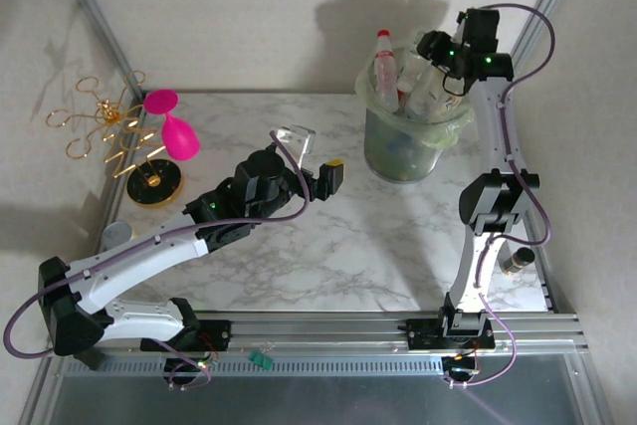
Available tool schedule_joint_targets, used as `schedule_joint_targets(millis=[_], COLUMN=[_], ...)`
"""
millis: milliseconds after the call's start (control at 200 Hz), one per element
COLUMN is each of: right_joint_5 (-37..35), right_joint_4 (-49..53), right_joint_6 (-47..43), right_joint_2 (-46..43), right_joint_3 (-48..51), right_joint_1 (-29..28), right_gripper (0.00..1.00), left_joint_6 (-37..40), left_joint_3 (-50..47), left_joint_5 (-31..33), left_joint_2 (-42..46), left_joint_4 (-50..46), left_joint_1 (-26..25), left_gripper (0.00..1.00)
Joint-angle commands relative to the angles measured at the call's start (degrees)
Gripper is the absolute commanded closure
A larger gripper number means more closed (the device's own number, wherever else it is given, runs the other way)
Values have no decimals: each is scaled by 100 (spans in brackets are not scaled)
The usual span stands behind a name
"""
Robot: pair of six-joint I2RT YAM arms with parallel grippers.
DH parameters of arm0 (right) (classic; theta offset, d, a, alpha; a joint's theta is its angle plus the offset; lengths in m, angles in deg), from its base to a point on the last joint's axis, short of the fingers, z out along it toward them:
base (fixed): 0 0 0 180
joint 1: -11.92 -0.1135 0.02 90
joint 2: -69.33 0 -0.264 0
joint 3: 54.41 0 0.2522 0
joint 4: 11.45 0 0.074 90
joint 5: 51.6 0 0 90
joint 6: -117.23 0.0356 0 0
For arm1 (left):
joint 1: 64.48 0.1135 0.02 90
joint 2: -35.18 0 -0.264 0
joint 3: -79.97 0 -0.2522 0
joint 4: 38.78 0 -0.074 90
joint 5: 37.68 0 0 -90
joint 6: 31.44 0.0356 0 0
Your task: Put the plastic bottles in the bin
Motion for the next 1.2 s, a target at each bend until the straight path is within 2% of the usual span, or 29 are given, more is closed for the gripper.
schedule_joint_targets(millis=[0,280,451,571,666,801,881,936,1066,1197], right_joint_5=[-500,-993,-1241,-1145,-899,-574,-615,-599,-675,-785], right_joint_4=[362,78,-16,-70,-50,-26,87,25,-14,-146], right_joint_6=[-349,-234,-222,-243,-296,-306,-272,-244,-178,-1], right_joint_2=[84,-877,-1404,-1503,-1365,-962,-598,-399,70,327], right_joint_3=[96,1446,1587,1349,998,462,90,3,-248,-338], right_joint_1=[-259,-481,-479,-480,-486,-497,-501,-497,-494,-483], right_gripper=[48,63,64,62,57,41,19,12,11,20], left_joint_6=[-22,-22,-22,-31,-40,-40,-39,-48,-57,-48], left_joint_3=[-15,-9,-15,6,0,-59,-65,-69,-76,-86], left_joint_5=[165,176,187,202,260,423,466,475,501,535], left_joint_2=[-1,15,10,-10,7,52,38,34,34,47], left_joint_4=[77,63,74,65,65,115,111,126,118,127], left_joint_1=[10,13,24,29,41,63,88,106,121,124], left_gripper=[4,4,4,4,4,4,4,4,4,4])
